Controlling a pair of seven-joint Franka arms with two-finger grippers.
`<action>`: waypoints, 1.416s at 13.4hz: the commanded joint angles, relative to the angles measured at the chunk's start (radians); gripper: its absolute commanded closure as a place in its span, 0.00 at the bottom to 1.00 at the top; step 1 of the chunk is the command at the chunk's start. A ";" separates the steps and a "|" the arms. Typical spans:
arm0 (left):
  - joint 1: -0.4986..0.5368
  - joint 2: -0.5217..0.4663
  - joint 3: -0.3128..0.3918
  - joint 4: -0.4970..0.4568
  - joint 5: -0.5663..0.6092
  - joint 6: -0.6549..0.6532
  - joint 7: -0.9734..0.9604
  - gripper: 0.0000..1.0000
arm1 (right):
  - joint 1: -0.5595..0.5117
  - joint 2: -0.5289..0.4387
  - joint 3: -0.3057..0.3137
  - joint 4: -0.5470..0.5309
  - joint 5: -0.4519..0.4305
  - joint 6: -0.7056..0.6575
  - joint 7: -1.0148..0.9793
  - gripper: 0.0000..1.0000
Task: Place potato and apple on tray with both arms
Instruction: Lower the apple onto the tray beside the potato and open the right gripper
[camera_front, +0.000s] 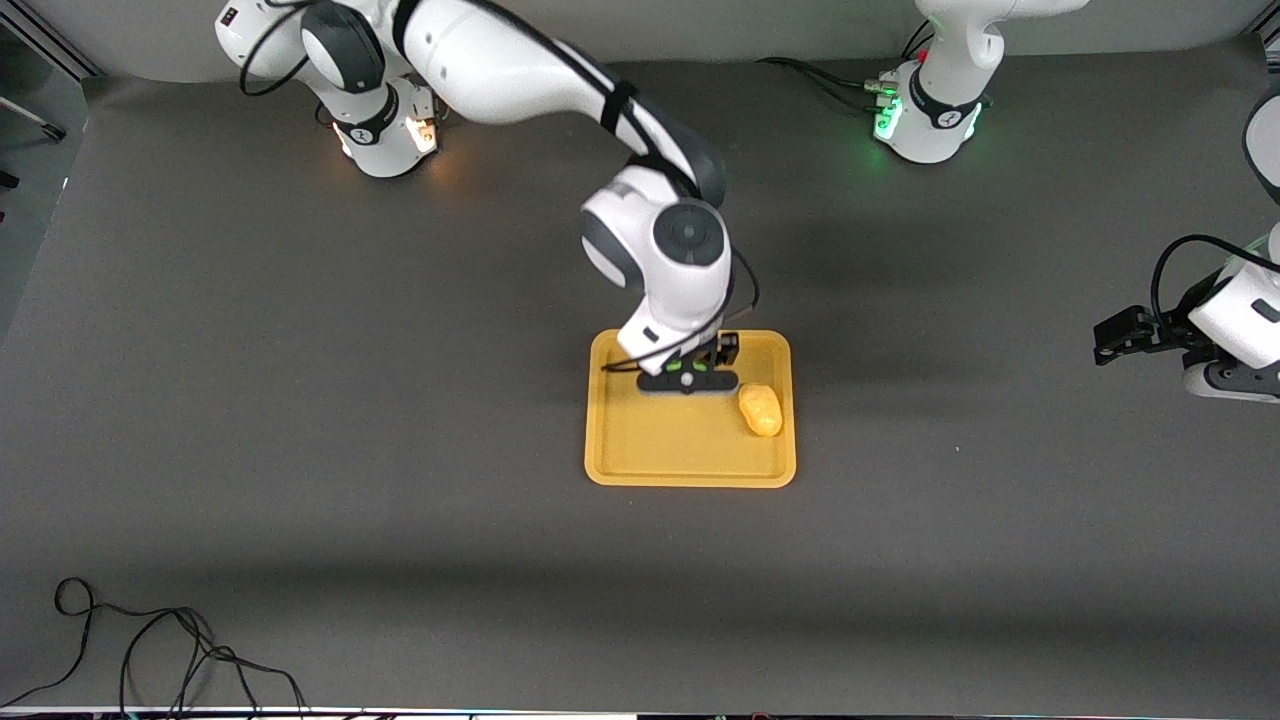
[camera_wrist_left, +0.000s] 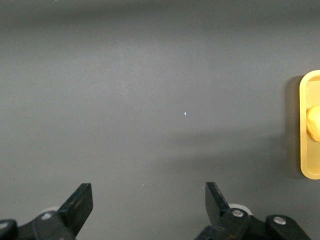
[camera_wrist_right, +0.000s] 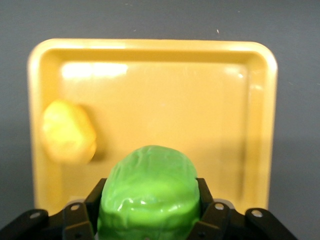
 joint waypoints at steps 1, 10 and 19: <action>-0.026 -0.039 0.014 -0.026 -0.001 -0.014 0.015 0.00 | -0.019 0.103 0.001 0.062 0.005 0.076 0.005 0.50; -0.034 -0.028 -0.009 -0.003 -0.030 -0.013 0.015 0.00 | -0.025 0.154 0.004 0.040 0.018 0.173 0.031 0.00; -0.034 -0.017 -0.009 -0.003 -0.009 -0.002 0.107 0.00 | -0.071 -0.260 -0.012 0.040 0.064 -0.308 0.020 0.00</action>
